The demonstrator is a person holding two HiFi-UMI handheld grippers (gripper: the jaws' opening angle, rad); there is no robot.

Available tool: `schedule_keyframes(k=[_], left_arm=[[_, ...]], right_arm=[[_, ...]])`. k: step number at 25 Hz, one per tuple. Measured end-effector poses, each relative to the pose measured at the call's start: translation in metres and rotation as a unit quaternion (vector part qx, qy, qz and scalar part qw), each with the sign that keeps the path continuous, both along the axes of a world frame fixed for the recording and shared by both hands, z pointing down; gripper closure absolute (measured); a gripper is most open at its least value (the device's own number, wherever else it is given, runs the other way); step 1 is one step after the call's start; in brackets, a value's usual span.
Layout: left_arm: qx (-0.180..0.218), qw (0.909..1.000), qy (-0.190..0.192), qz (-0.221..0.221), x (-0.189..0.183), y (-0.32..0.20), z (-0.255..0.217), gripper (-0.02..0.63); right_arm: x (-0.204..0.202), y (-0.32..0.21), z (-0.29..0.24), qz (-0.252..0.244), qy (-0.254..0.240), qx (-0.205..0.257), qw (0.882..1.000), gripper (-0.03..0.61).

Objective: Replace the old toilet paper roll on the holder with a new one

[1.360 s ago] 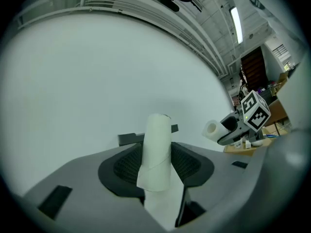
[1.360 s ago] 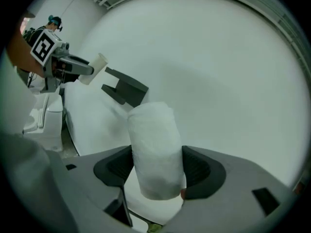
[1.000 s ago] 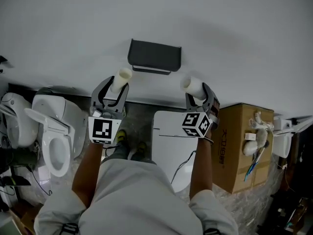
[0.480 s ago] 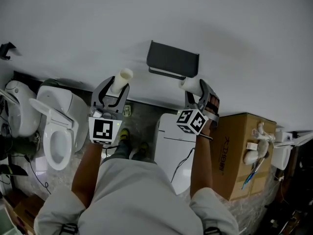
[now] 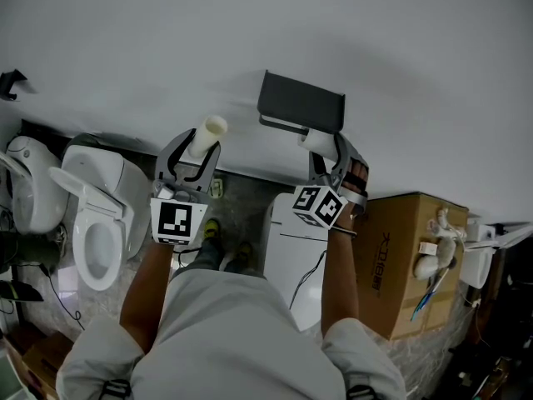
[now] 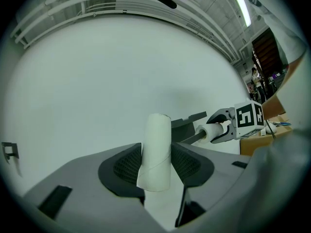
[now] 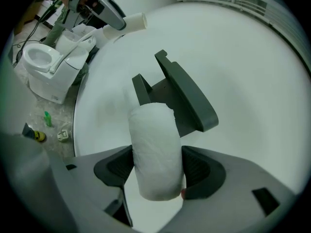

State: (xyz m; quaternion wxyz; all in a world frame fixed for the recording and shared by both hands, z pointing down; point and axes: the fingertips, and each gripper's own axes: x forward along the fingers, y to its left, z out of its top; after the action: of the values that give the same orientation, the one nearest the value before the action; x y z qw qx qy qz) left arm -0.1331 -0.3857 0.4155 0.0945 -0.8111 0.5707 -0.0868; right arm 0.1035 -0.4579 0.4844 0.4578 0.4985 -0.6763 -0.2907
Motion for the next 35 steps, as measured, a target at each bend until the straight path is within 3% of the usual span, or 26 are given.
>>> schedule_keyframes(k=[8,11,18,23,35], left_arm=[[0.026,0.9996,0.006,-0.003,-0.013,0.001,-0.009,0.406],[0.001,0.9999,0.006,-0.014,-0.021,0.003,0.001,0.405],[-0.001,0.9996,0.010,-0.027,-0.035,0.004,0.003,0.406],[-0.001,0.9992,0.010,-0.038,-0.046,0.006,0.004,0.405],[-0.006,0.9992,0.013,-0.039,-0.050,0.004,0.004,0.405]], right_arm=[[-0.020,0.001,-0.006,-0.018,0.035,0.026,0.999,0.270],[-0.031,0.001,-0.007,-0.028,0.046,0.033,0.998,0.270],[-0.076,0.002,-0.005,-0.079,0.061,0.040,0.994,0.268],[-0.101,-0.001,-0.005,-0.086,0.057,0.035,0.994,0.268],[-0.095,-0.001,-0.005,-0.074,0.052,0.037,0.995,0.243]])
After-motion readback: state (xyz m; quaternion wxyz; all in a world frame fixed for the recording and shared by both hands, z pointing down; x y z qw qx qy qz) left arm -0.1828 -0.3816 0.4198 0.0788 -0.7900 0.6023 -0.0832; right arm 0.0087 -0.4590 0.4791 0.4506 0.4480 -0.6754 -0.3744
